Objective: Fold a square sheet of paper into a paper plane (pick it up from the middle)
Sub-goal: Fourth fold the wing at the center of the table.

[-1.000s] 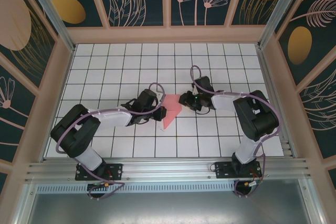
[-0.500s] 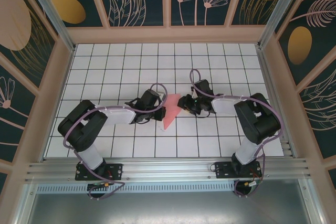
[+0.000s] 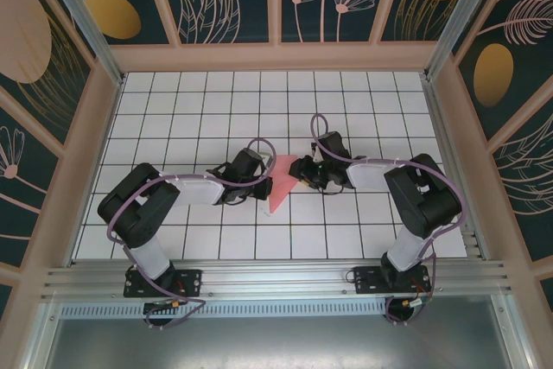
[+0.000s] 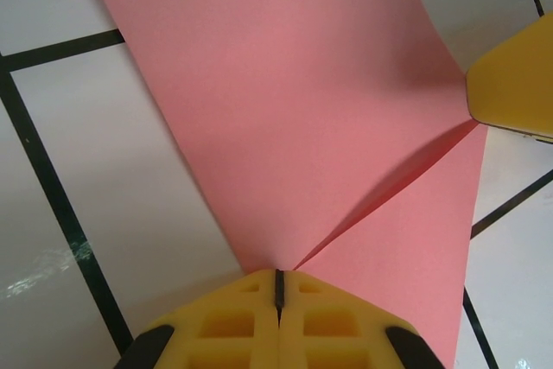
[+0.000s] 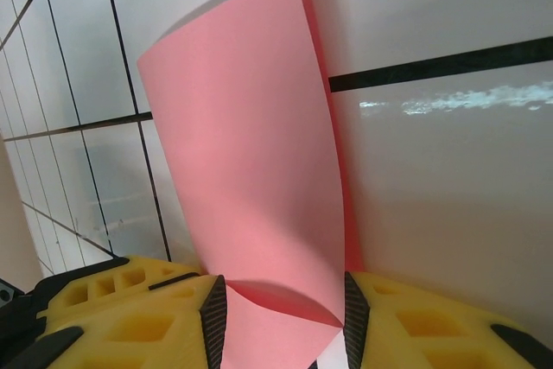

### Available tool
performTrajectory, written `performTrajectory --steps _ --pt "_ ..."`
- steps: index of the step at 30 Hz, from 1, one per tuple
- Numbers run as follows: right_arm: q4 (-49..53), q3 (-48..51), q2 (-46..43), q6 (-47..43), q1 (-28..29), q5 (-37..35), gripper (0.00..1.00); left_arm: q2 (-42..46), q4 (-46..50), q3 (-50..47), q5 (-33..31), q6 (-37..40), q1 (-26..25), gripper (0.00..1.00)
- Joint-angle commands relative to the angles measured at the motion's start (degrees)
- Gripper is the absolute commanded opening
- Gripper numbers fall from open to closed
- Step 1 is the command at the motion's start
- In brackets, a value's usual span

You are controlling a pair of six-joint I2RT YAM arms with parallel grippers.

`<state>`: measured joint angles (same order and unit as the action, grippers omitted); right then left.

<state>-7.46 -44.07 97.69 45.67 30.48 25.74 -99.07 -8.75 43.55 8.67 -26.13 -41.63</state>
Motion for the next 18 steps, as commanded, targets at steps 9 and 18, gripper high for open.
performTrajectory --steps 9,18 --pt "-2.8 -2.1 0.2 0.2 0.5 3.8 0.21 -1.1 0.9 -1.5 0.0 0.8 -0.1 0.0" --pt "1.4 -3.8 0.8 -0.4 1.9 1.1 0.07 6.3 4.1 0.0 -2.7 -1.1 -0.1 0.23"
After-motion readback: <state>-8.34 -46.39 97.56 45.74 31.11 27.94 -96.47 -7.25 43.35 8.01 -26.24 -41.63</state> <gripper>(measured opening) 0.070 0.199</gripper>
